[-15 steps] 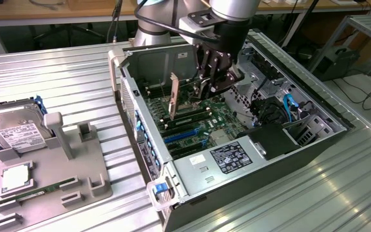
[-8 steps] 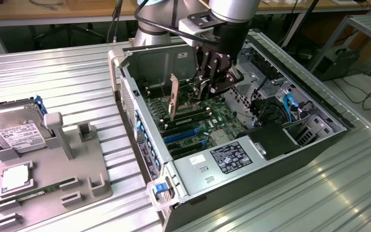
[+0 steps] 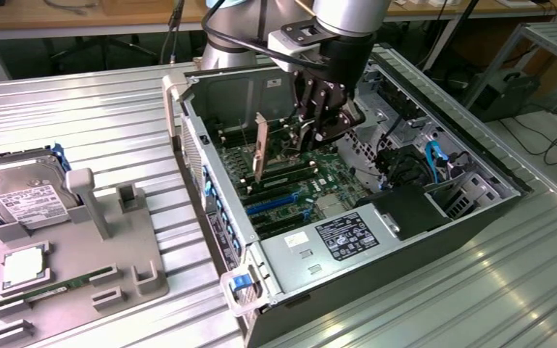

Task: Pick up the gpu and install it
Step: 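Insert the gpu into the slot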

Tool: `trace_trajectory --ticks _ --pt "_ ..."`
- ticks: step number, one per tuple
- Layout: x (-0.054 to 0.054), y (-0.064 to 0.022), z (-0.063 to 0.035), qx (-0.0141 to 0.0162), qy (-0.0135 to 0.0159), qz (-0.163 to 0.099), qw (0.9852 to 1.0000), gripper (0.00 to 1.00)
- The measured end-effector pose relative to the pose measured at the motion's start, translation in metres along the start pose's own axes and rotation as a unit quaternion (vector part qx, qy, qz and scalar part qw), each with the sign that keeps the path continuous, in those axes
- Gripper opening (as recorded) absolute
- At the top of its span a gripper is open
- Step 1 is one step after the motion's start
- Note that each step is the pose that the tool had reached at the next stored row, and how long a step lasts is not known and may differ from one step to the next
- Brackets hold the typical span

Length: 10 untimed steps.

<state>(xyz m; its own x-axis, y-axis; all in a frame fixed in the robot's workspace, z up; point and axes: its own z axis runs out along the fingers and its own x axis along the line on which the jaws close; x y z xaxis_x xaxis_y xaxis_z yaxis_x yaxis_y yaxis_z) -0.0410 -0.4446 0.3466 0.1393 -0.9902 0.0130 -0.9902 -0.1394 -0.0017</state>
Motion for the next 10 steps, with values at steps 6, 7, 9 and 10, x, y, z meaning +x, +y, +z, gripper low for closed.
trace_trajectory --ticks 6,7,9,10 --pt "-0.0002 0.0004 0.0074 -0.0013 0.0 0.019 0.9998 0.28" --pt "-0.0002 0.0004 0.0084 -0.0017 -0.0001 0.023 0.9997 0.28" --pt "-0.0002 0.0004 0.0101 -0.0021 -0.0001 0.026 0.9997 0.28" --pt "-0.0002 0.0005 0.0108 -0.0022 -0.0001 0.026 0.9997 0.28"
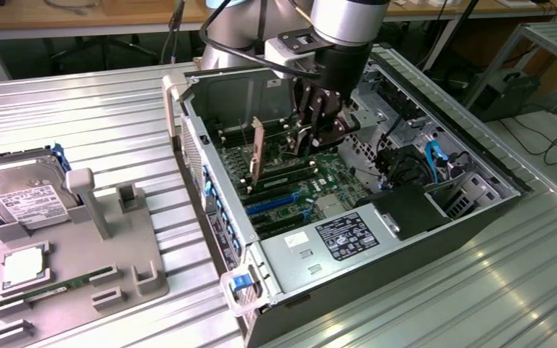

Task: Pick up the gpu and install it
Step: 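Insert the gpu into the slot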

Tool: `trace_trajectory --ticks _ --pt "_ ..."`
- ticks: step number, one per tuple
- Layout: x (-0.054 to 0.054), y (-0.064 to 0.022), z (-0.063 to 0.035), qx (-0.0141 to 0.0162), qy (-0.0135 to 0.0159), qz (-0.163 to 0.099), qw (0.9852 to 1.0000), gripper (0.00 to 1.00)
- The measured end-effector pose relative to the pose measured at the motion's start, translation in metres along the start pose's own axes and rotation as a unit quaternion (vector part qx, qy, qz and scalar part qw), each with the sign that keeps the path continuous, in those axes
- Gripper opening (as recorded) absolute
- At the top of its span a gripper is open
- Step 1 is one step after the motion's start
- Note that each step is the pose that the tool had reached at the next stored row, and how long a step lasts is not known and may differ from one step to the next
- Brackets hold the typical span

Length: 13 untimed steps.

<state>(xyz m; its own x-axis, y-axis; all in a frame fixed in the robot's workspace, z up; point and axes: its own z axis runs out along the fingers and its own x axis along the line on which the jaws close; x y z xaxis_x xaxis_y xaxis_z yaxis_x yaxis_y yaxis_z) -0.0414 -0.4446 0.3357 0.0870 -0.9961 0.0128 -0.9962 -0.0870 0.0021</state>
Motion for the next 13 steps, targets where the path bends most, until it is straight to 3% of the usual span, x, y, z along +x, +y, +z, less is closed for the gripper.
trace_trajectory --ticks 13 --pt "-0.0001 0.0014 0.0101 -0.0011 0.0001 0.01 1.0 0.28"
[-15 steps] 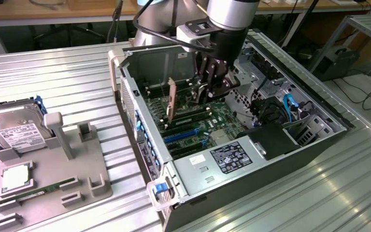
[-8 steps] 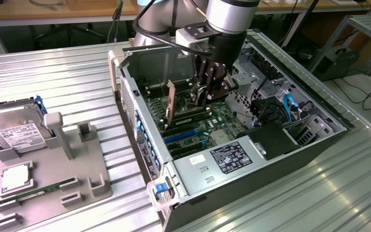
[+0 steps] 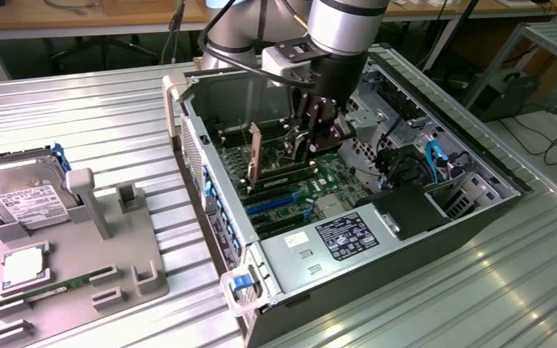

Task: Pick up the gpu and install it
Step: 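Insert the gpu into the slot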

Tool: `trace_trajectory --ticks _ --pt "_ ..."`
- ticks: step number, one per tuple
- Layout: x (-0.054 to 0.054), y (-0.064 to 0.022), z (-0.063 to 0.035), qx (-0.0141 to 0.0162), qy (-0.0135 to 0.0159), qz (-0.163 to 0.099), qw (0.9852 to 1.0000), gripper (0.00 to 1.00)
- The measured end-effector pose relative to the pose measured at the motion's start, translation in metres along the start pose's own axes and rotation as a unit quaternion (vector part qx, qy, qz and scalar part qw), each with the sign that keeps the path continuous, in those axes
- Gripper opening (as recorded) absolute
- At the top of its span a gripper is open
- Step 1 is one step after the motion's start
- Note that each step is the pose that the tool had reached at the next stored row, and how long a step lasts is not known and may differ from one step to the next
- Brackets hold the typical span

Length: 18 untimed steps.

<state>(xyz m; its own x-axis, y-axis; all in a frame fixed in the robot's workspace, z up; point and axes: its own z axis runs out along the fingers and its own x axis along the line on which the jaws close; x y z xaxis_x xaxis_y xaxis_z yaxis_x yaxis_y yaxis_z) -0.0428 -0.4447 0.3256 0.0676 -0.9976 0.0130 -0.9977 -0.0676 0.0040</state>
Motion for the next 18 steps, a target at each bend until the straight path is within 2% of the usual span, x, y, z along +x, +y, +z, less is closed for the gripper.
trace_trajectory --ticks 4,6,7,10,12,13,15,18 --pt "0.0 0.0 0.0042 -0.0019 0.0031 0.017 0.9998 0.28" --pt "0.0 0.0 0.0069 -0.0033 0.003 0.026 0.9997 0.28" --pt "0.0 -0.0001 0.0077 -0.0051 0.0029 0.032 0.9995 0.28" --pt "0.0 0.0 0.0112 -0.0081 0.0026 0.057 0.9984 0.28" --pt "0.0 0.0012 0.0124 -0.0086 0.0024 0.061 0.9981 0.28" --pt "0.0 0.0014 0.0136 -0.0085 0.0009 0.061 0.9981 0.28" --pt "-0.001 0.0015 0.0157 -0.0072 0.0008 0.059 0.9982 0.28" --pt "-0.001 0.0017 0.0193 -0.0059 -0.0001 0.034 0.9994 0.28"
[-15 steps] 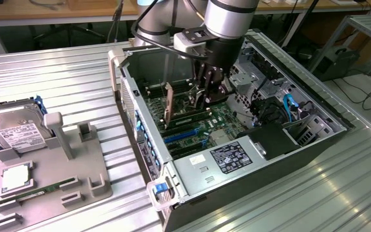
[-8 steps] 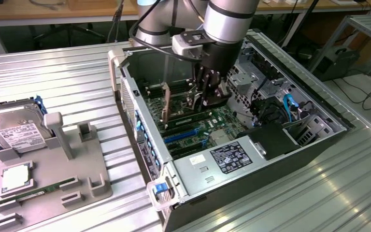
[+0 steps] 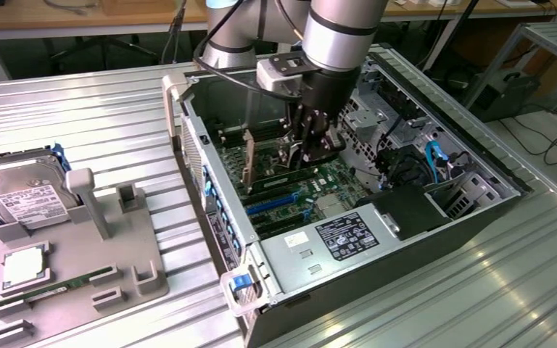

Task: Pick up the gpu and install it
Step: 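Insert the gpu into the slot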

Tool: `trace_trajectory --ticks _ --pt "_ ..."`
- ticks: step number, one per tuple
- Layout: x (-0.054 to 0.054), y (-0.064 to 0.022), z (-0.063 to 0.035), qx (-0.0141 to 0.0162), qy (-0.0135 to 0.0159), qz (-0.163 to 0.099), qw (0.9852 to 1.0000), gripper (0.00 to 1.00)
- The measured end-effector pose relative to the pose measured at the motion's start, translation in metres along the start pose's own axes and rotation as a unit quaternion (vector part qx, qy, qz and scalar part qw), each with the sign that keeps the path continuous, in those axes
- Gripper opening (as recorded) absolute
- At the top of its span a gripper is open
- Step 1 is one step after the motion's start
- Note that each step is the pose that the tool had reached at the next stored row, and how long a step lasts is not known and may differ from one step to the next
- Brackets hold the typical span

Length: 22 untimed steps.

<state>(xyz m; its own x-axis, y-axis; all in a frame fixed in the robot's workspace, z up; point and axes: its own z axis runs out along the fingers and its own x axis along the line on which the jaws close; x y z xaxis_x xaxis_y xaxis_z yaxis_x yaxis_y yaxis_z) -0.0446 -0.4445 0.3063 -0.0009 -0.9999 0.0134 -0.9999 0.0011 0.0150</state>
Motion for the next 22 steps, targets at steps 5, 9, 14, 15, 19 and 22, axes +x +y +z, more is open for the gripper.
trace_trajectory --ticks 5,9,14,15,19,22 --pt "0.002 0.0087 0.0083 0.0 0.0 -0.002 1.0 0.28" --pt "0.006 0.0113 0.0136 0.0 -0.002 -0.002 1.0 0.28" --pt "0.01 0.0149 0.0172 0.0051 -0.006 -0.002 1.0 0.28" --pt "0.01 0.0156 0.0179 0.0073 -0.006 -0.002 1.0 0.28" --pt "0.01 0.0184 0.0236 0.0103 -0.006 -0.002 0.9999 0.28" --pt "0.011 0.0193 0.028 0.0104 -0.006 -0.002 0.9999 0.28"
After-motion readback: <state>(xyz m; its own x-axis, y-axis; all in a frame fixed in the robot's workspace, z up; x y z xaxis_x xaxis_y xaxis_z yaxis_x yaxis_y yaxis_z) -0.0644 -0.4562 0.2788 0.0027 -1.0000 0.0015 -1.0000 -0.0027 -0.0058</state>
